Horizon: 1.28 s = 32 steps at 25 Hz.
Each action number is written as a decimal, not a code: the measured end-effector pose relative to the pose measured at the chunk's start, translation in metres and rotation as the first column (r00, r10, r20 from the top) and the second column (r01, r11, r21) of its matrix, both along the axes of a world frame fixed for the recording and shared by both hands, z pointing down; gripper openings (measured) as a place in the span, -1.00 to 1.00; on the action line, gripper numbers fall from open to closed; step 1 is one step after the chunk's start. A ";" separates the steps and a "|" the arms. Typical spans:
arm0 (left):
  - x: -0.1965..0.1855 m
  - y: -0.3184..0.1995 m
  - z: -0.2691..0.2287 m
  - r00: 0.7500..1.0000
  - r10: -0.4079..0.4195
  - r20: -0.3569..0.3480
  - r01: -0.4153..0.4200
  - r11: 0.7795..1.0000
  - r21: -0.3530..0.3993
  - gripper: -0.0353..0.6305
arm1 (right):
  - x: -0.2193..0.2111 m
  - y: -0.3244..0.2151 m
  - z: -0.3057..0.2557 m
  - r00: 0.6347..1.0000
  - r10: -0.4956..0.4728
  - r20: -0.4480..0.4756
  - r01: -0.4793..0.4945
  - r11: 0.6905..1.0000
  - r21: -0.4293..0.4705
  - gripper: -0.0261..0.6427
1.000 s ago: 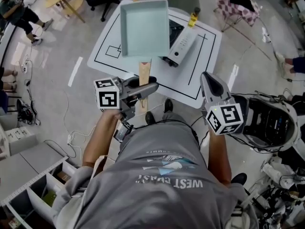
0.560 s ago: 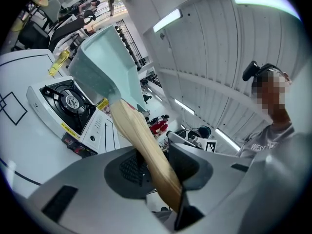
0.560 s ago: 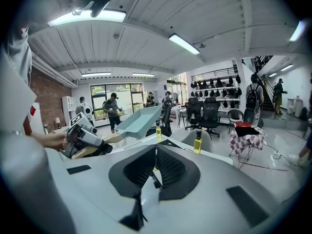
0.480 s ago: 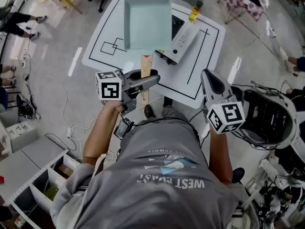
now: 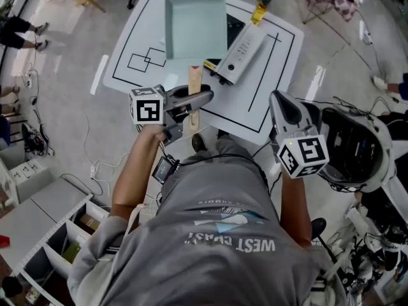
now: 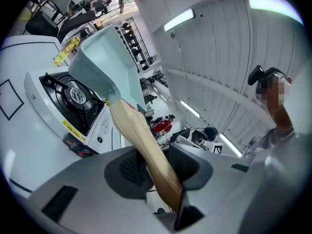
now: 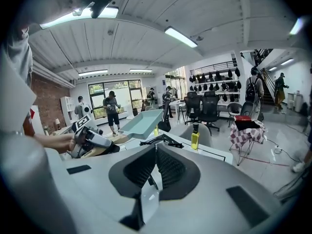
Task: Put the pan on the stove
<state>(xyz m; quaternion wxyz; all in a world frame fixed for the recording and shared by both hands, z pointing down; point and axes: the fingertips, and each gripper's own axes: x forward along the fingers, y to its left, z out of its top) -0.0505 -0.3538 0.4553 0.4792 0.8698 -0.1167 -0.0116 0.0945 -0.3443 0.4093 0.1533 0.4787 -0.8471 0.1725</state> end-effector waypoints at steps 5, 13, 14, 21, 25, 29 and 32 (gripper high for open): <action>0.002 -0.014 0.012 1.000 -0.003 0.008 0.003 1.000 -0.025 -0.48 | 0.001 -0.007 0.003 1.000 -0.004 0.000 0.004 1.000 -0.018 -0.86; 0.006 -0.029 0.029 1.000 -0.010 0.010 0.011 0.997 -0.072 -0.48 | 0.004 -0.015 0.011 1.000 -0.004 0.004 0.004 0.999 -0.041 -0.86; 0.006 -0.030 0.032 1.000 -0.011 0.004 0.011 0.996 -0.083 -0.48 | 0.005 -0.016 0.012 1.000 -0.004 0.004 0.005 0.999 -0.043 -0.86; 0.013 -0.045 0.049 1.000 -0.008 0.005 0.008 0.995 -0.102 -0.48 | 0.010 -0.022 0.019 1.000 -0.005 0.009 0.006 0.998 -0.061 -0.86; 0.016 -0.047 0.058 1.000 -0.007 0.021 0.010 0.993 -0.120 -0.48 | 0.013 -0.022 0.023 1.000 -0.001 0.012 0.002 0.998 -0.069 -0.86; 0.018 -0.046 0.071 1.000 -0.004 0.015 0.007 0.985 -0.174 -0.48 | 0.014 -0.022 0.025 1.000 0.002 0.012 -0.001 0.997 -0.077 -0.86; 0.018 -0.049 0.078 1.000 -0.007 0.021 0.011 0.981 -0.193 -0.48 | 0.014 -0.023 0.025 1.000 0.003 0.013 -0.002 0.997 -0.082 -0.86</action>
